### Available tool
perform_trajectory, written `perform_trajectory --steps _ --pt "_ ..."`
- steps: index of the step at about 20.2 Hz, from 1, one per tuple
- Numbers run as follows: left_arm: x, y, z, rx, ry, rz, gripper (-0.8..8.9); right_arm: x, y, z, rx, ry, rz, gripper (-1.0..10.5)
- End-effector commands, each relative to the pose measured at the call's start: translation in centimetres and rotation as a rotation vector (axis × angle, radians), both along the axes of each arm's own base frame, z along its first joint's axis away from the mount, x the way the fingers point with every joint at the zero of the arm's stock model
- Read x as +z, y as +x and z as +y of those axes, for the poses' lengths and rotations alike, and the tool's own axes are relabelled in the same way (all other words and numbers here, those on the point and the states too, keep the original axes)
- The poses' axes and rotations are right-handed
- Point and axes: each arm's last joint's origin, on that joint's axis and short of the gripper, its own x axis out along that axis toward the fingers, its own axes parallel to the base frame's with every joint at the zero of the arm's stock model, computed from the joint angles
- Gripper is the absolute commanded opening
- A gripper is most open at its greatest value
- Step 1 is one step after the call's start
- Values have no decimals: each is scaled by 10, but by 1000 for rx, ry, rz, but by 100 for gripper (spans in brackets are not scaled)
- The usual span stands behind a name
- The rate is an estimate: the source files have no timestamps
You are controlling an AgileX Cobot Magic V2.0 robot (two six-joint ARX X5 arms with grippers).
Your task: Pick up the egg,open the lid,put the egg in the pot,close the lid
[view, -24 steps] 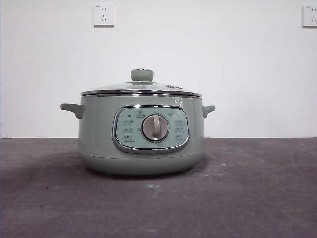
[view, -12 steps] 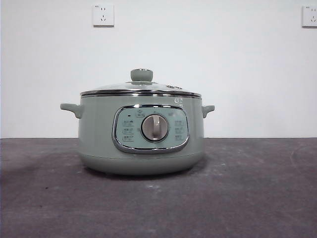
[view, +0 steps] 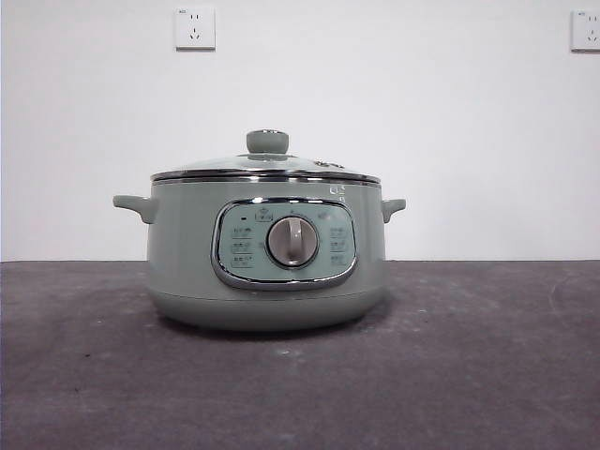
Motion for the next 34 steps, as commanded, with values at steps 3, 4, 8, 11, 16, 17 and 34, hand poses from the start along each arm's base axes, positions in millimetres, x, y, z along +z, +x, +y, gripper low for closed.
perform_trajectory --steps 3,4,8,11,16,17,34 --pt "-22 1 0 10 -62 15 -4 -1 -2 -1 -7 -4 14 1" --pt "-26 1 0 12 -85 25 -4 -1 -2 -1 -7 -4 14 1" --pt "-37 1 1 19 -115 119 -4 -1 -2 -1 -7 -4 13 1" --pt "-38 0 1 22 -132 132 -4 -1 -2 -1 -7 -4 14 1" --pt "-38 0 1 23 -132 134 -4 -1 -2 -1 -7 -4 13 1" --pt "-38 0 1 22 -132 134 -4 -1 -2 -1 -7 -4 13 1" --pt "-38 0 1 22 -132 134 -4 19 -9 -33 -147 125 -317 1"
